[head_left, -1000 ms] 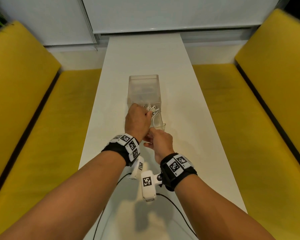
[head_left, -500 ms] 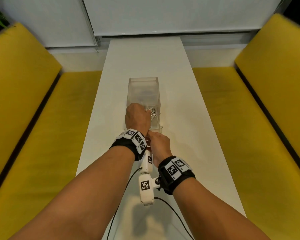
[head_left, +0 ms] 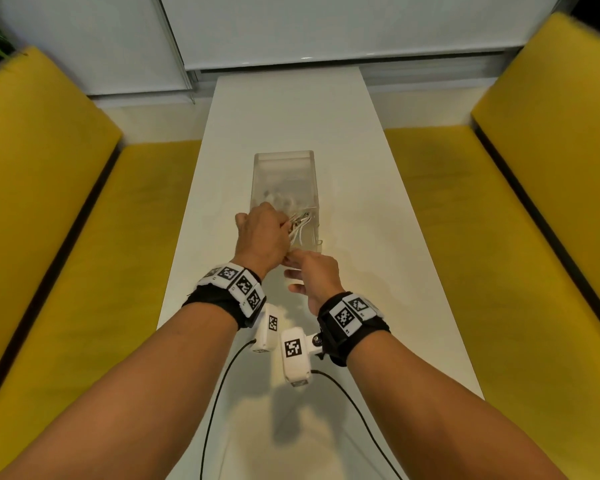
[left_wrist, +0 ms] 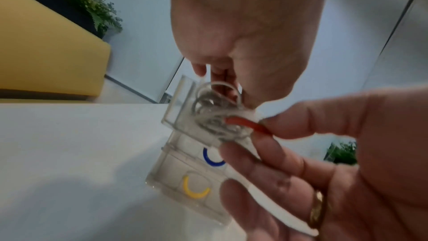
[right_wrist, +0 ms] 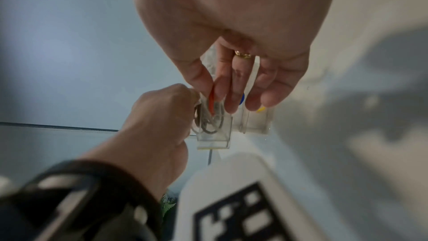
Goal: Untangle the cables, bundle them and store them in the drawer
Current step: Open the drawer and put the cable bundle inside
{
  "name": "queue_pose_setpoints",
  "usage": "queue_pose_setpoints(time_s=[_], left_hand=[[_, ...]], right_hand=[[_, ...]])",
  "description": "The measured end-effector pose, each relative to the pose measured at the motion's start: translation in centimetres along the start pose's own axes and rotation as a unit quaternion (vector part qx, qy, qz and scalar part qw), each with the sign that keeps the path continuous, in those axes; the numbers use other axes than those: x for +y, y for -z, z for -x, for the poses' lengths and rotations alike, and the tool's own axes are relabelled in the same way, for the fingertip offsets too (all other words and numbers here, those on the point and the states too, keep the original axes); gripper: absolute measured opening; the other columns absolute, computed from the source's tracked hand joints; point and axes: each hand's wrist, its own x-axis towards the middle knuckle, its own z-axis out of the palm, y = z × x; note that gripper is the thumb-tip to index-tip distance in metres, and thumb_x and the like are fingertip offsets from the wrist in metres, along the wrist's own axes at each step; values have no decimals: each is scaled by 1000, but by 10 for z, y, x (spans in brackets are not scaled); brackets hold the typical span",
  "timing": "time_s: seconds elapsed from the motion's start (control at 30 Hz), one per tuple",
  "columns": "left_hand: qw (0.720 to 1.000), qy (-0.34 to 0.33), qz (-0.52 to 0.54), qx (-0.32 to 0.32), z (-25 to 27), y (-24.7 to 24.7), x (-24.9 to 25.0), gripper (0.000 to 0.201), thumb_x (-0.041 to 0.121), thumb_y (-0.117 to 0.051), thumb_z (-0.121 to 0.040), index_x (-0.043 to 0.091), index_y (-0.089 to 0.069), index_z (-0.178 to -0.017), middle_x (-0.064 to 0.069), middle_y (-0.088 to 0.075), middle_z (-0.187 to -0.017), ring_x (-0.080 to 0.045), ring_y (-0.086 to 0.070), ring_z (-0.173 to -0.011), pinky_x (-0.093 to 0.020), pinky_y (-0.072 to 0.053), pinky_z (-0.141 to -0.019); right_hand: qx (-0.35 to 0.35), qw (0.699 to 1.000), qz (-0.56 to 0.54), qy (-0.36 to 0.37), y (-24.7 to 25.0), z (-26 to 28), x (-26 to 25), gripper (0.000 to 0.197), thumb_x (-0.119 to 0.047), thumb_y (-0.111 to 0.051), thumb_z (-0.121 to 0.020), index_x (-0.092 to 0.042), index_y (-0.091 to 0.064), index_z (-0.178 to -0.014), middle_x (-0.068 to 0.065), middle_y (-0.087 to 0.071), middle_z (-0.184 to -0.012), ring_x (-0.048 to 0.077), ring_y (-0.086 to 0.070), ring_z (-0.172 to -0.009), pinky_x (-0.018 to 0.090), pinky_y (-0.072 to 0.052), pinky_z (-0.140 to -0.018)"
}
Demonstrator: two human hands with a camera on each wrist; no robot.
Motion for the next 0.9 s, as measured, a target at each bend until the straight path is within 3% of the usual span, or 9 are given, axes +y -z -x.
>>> queue_pose_setpoints(time_s=[0.07, 0.13, 0.2, 0.27, 0.4, 0.5, 0.67, 0.77, 0.9], left_hand=[[998, -19, 56, 5, 3, 5, -7, 23, 22, -70, -94, 13, -75, -115, -6, -65, -99, -27, -64, -97, -33, -47, -85], [997, -15, 70, 37, 8, 9, -12, 46, 30, -80, -86, 15, -69, -129, -6, -63, -111, -25, -61, -104, -37, -51, -91], [996, 10, 47, 74, 10, 7, -16, 50, 43, -83, -80, 15, -72, -121, -6, -62, -111, -25, -57, -107, -40, -46, -95], [996, 12, 58, 65, 14, 3, -18, 43, 50, -78, -84, 15, -76, -109, -3, -61, -102, -22, -56, -103, -35, -45, -87], [996, -45, 62, 40, 22, 1, -22, 33, 32, -54, -104, 8, -75, -112, -1, -50, -95, -16, -47, -92, -30, -40, -78], [995, -73, 70, 20, 23, 6, -33, 25, 16, -61, -99, 9, -73, -120, 2, -53, -99, -14, -54, -89, -29, -46, -80], [996, -68, 54, 7, 18, 15, -41, 17, 16, -74, -92, 11, -79, -108, 6, -59, -98, -13, -60, -90, -26, -46, -82], [999, -28, 24, 19, 12, 15, -30, 7, 16, -75, -90, 14, -81, -93, 2, -67, -94, -23, -64, -95, -36, -48, -87], [998, -22, -54, 5, 8, 21, -14, 12, 25, -72, -92, 19, -81, -85, -1, -74, -95, -27, -57, -107, -43, -38, -94]], right_hand=[[1, 1000, -3, 3, 1, 0, -1, 10, -19, -67, -86, -15, -73, -93, 5, -79, -93, 18, -66, -78, 31, -47, -63], [1, 1000, -7, 3, 0, 0, -2, 11, -20, -67, -87, -14, -72, -95, 6, -80, -95, 18, -65, -77, 30, -46, -61], [0, 1000, -5, 3, -2, 1, -3, 14, -20, -68, -86, -13, -72, -97, 6, -80, -95, 18, -65, -76, 30, -45, -60], [-1, 1000, -4, 5, -2, 1, -4, 16, -21, -69, -86, -12, -72, -99, 5, -79, -92, 18, -65, -75, 30, -45, -60], [-7, 1000, -4, 6, 1, 1, -5, 9, -19, -65, -89, -16, -72, -93, 1, -77, -87, 18, -64, -77, 30, -45, -62], [-6, 1000, -4, 9, 2, 1, -5, 11, -19, -65, -87, -16, -74, -93, 1, -78, -90, 17, -64, -77, 30, -45, -62], [-9, 1000, -2, 3, 1, 1, -2, 22, -19, -66, -85, -11, -76, -104, 5, -79, -99, 17, -64, -77, 30, -46, -62], [-12, 1000, -7, 2, -3, 0, -1, 26, -20, -69, -84, -10, -75, -107, 5, -79, -100, 17, -64, -76, 28, -46, -59], [-6, 1000, -7, 6, -3, -3, -3, 28, -21, -69, -82, -10, -75, -107, 4, -79, -97, 16, -62, -73, 27, -44, -57]])
